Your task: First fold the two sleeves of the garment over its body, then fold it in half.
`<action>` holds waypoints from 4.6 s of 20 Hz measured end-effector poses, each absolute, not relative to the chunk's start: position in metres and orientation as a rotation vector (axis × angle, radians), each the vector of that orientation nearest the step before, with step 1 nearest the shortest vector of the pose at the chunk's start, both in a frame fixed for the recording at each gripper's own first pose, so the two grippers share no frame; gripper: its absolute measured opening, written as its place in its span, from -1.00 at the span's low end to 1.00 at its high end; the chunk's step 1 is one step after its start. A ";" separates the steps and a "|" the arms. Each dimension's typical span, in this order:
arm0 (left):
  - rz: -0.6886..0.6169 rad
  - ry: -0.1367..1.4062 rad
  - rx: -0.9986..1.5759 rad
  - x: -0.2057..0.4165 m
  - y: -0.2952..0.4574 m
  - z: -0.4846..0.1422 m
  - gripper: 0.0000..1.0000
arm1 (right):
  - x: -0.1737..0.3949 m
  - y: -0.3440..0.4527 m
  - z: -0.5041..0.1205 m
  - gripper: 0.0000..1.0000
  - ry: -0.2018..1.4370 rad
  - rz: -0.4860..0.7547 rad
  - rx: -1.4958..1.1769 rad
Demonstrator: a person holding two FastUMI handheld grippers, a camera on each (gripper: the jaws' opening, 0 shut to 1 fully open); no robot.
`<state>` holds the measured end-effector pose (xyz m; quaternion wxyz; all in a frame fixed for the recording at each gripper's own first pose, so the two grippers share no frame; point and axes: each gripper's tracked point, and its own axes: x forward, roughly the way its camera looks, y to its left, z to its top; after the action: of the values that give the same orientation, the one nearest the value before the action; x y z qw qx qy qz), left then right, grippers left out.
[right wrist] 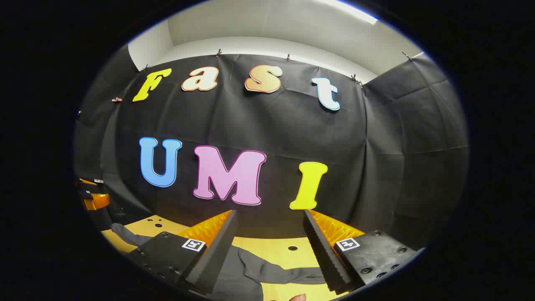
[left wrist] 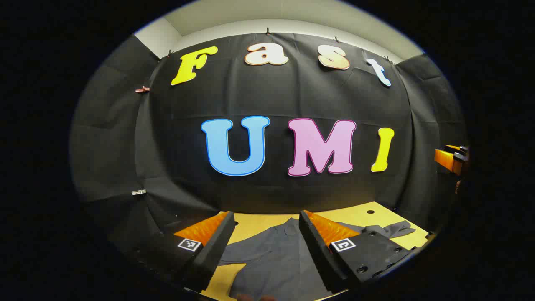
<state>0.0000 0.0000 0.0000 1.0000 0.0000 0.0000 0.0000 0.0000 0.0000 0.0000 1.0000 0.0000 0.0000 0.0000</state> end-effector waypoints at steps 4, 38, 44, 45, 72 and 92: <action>-0.002 -0.005 0.017 -0.001 -0.002 -0.001 0.94 | 0.000 -0.001 0.000 1.00 -0.004 -0.006 -0.007; 0.065 0.093 0.110 0.041 -0.134 -0.029 0.94 | 0.105 -0.202 -0.405 0.96 0.706 -0.137 0.059; 0.133 0.133 0.091 0.030 -0.120 -0.037 0.96 | 0.113 -0.217 -0.471 0.96 0.824 -0.157 0.067; 0.151 0.143 0.082 0.029 -0.115 -0.038 0.95 | 0.113 -0.217 -0.479 0.96 0.844 -0.153 0.069; 0.114 0.177 0.040 0.033 -0.044 -0.061 0.94 | 0.071 -0.196 -0.440 -0.89 0.810 -0.145 0.033; -0.090 0.112 0.018 0.080 0.085 -0.082 0.95 | 0.049 0.005 -0.248 -0.89 0.539 -0.163 0.050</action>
<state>0.0800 0.0852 -0.0817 0.9974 0.0091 0.0557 -0.0448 0.0493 0.0054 -0.2480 0.9603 0.0246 0.2660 -0.0806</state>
